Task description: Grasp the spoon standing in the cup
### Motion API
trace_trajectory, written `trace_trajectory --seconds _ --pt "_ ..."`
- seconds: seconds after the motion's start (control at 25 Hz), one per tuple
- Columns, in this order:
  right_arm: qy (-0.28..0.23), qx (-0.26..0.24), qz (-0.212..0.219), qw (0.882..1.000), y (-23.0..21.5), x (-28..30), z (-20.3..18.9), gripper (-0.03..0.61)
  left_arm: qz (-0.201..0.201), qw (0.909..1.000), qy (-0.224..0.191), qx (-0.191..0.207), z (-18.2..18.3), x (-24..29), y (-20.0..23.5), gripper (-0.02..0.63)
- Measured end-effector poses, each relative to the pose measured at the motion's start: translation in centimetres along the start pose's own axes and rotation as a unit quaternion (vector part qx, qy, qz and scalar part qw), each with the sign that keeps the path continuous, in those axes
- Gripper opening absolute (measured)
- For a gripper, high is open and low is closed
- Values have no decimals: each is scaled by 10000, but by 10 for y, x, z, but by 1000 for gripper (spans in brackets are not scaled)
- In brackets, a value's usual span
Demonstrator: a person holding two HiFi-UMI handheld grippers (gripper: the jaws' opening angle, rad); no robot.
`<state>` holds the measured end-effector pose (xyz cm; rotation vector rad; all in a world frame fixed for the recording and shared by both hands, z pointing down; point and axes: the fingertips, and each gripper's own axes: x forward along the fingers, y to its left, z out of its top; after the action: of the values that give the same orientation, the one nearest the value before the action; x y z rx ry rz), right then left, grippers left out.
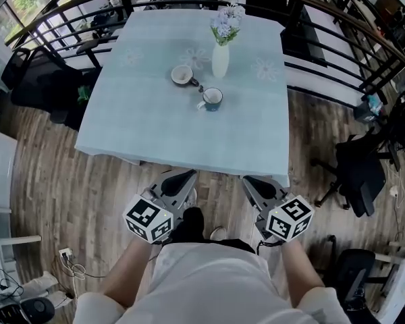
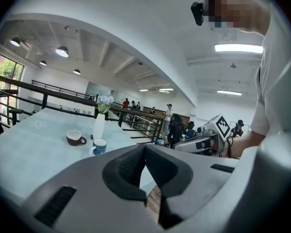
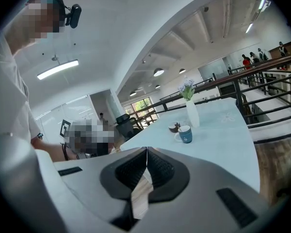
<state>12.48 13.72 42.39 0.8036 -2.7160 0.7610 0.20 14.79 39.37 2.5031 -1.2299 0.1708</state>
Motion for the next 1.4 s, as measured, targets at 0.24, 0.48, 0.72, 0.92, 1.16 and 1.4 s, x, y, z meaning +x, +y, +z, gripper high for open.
trace_trajectory --seconds 0.24,0.48,0.72,0.92,1.16,1.4 --pt "104 55 -79 9999 -20 46 18 21 -80 9999 65 -98 8 21 50 20" --pt "149 41 -198 9997 -37 92 46 21 -183 9996 134 -150 21 37 99 20" --pt "191 83 -314 9993 -47 140 71 21 -294 9991 188 -219 35 51 152 20" --pt "204 117 -422 9988 -58 174 91 21 -426 9985 235 -243 48 65 189 20" --pt "184 154 -541 9982 -68 210 110 21 -596 9976 301 -204 60 79 227 20" --pt "154 158 -597 9980 -78 236 125 21 -700 9969 317 -191 66 95 253 20"
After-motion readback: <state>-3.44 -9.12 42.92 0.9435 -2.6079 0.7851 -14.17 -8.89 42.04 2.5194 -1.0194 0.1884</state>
